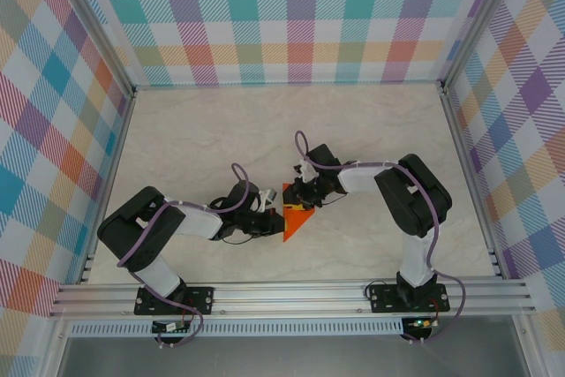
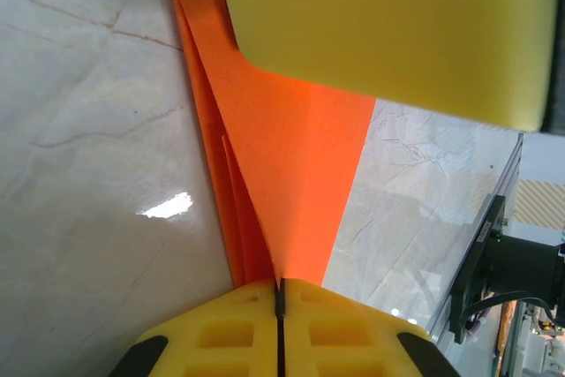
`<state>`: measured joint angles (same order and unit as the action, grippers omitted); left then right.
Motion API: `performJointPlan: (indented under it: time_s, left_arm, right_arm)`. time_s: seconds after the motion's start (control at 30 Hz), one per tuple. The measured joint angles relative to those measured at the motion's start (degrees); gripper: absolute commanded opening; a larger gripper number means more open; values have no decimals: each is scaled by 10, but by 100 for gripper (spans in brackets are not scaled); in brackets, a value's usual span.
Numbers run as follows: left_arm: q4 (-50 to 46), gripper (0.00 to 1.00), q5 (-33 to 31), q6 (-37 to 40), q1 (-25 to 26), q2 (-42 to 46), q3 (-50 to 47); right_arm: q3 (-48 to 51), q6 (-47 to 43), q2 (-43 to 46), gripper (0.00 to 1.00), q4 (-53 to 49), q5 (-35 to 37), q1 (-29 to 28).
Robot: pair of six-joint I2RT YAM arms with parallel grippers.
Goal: Fold a paper plane with a square sheet of paper (pick it up from the middle)
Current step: Fourth fold the wing at the center of the table.
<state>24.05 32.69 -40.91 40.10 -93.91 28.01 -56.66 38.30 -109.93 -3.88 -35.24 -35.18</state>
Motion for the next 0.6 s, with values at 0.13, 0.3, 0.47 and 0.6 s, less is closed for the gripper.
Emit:
performJointPlan:
  time_s: [0.13, 0.3, 0.47, 0.6]
  left_arm:
    - [0, 12, 5, 2, 0, 2, 0]
    - [0, 12, 7, 14, 0, 5, -1]
    - [-4, 11, 7, 31, 3, 7, -1]
    - [-12, 8, 7, 43, 9, 13, -4]
  right_arm:
    - [5, 0, 0, 28, 10, -7, 3]
    - [7, 0, 0, 28, 14, -9, 3]
    - [9, 0, 1, 28, 15, -9, 3]
    - [9, 0, 1, 28, 15, -9, 3]
